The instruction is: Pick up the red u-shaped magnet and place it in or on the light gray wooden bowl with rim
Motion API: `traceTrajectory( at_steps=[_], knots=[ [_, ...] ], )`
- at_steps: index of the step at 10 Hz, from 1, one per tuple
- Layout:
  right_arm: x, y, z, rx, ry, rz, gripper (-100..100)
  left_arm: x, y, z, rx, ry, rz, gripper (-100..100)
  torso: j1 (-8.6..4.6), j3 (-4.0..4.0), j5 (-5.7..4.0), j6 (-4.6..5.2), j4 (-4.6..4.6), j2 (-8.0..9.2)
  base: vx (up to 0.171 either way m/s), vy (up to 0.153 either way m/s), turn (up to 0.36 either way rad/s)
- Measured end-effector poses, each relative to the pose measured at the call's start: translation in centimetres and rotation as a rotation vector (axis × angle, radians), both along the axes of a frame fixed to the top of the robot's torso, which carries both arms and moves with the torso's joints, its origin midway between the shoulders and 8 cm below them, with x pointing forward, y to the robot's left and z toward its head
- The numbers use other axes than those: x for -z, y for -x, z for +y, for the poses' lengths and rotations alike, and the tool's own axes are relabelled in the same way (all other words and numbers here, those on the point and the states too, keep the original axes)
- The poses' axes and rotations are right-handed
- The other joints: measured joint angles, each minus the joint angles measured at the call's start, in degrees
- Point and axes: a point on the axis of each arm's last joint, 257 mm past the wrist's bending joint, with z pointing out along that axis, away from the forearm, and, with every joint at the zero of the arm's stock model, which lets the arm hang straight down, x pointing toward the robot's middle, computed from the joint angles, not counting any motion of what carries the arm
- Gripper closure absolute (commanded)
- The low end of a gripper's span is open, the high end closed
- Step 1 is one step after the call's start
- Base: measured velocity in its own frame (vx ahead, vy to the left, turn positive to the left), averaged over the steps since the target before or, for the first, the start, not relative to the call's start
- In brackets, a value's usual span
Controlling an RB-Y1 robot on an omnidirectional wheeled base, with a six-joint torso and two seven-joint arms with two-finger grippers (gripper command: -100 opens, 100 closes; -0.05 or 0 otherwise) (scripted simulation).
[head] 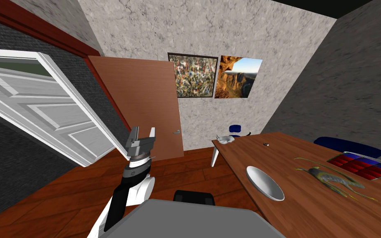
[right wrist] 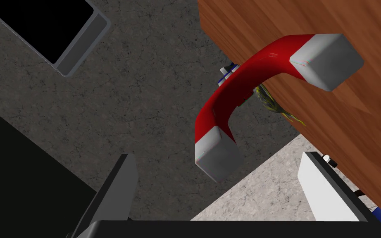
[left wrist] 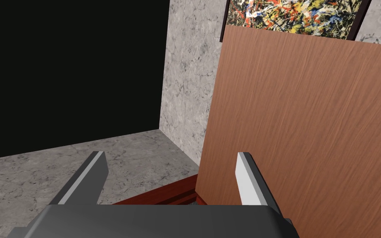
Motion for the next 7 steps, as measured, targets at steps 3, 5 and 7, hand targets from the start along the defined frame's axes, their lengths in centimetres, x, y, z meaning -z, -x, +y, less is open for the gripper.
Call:
traceTrajectory(
  at_steps=[3,5,7],
  knots=[
    [0.0,0.01,0.0,0.0,0.0,0.0,100,0.0,0.0,0.0,0.0,0.0,0.0,0,0.01,0.01,0.0,0.0,0.0,0.01,0.0,0.0,0.0],
    [0.0,0.01,0.0,0.0,0.0,0.0,0,0.0,0.0,0.0,0.0,0.0,0.0,0,0.01,0.01,0.01,0.0,0.0,0.01,0.0,0.0,0.0],
    [0.0,0.01,0.0,0.0,0.0,0.0,0,0.0,0.0,0.0,0.0,0.0,0.0,0,0.01,0.01,0.0,-0.01,0.0,0.01,0.0,0.0,0.0]
  ],
)
